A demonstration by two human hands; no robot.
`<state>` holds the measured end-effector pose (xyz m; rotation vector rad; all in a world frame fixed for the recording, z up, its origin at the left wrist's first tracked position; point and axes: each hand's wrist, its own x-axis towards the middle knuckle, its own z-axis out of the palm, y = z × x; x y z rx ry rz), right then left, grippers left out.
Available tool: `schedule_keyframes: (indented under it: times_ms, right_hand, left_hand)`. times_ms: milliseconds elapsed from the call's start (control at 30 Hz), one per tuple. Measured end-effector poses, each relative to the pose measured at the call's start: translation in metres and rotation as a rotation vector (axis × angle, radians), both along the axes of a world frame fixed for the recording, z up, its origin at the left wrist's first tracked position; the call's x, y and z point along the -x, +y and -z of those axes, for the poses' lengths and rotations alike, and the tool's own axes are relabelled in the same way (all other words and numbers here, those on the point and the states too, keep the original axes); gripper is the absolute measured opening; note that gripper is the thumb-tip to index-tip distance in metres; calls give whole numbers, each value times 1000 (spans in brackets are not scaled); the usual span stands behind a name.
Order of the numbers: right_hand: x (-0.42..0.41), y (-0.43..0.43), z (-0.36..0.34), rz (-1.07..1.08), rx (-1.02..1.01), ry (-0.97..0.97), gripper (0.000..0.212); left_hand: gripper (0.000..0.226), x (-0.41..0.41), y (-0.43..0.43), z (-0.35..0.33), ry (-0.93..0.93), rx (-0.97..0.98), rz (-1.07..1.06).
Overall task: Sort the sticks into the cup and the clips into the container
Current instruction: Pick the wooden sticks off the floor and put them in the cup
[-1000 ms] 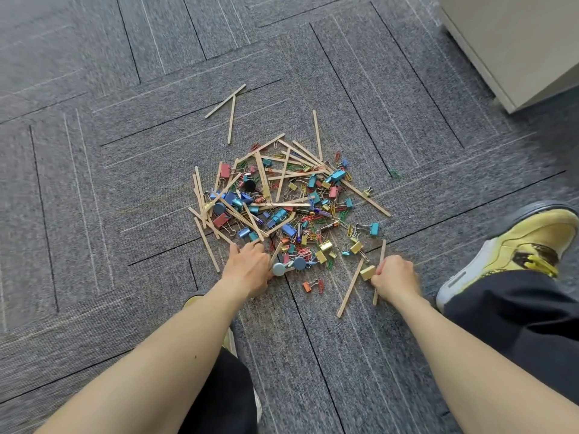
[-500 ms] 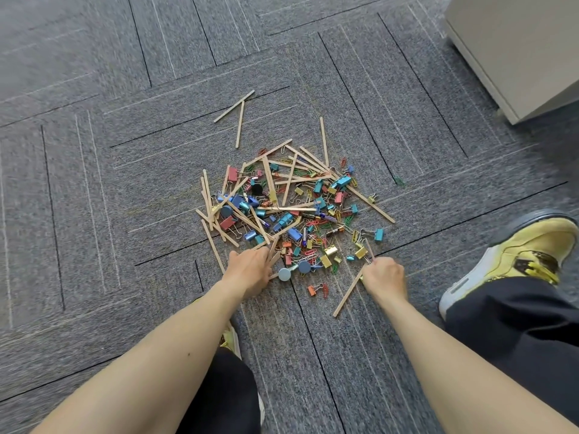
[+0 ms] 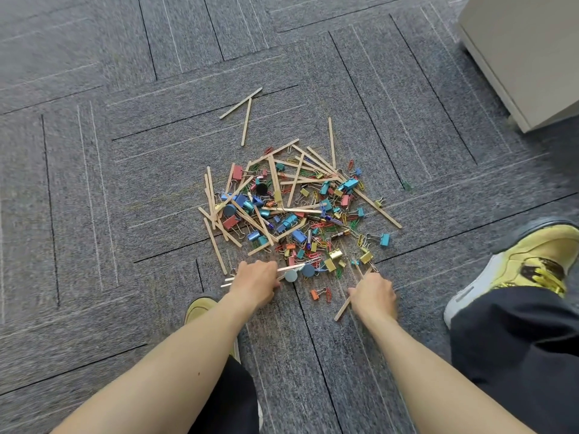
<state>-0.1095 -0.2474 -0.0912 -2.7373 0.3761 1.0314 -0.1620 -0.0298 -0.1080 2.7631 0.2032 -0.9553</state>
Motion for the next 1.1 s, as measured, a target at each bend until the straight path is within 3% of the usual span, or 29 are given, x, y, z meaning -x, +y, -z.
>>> schedule_keyframes:
  times_ms: [167, 367, 500, 700, 833, 933, 1100]
  right_hand:
    - [-4, 6, 8, 72, -82, 37, 18]
    - [-25, 11, 1, -1, -251, -23, 18]
    - [-46, 31, -8, -75, -309, -18, 7]
    - [-68, 74, -22, -208, -370, -52, 20]
    - [-77, 103, -25, -255, -410, -37, 28]
    - [-80, 121, -27, -286, -419, 9, 24]
    - [-90, 145, -19, -405, -356, 29, 17]
  left_hand:
    - [17, -1, 3, -10, 53, 116, -43]
    - [17, -8, 20, -19, 108, 366, -284]
    - [14, -17, 31, -25, -18, 470, -569]
    - [18, -18, 69, -21, -112, 598, -1077]
    - [10, -17, 89, -17, -193, 400, -1154]
    - [19, -18, 103, -7, -194, 278, -1278]
    - [27, -15, 119, 6, -163, 126, -1188]
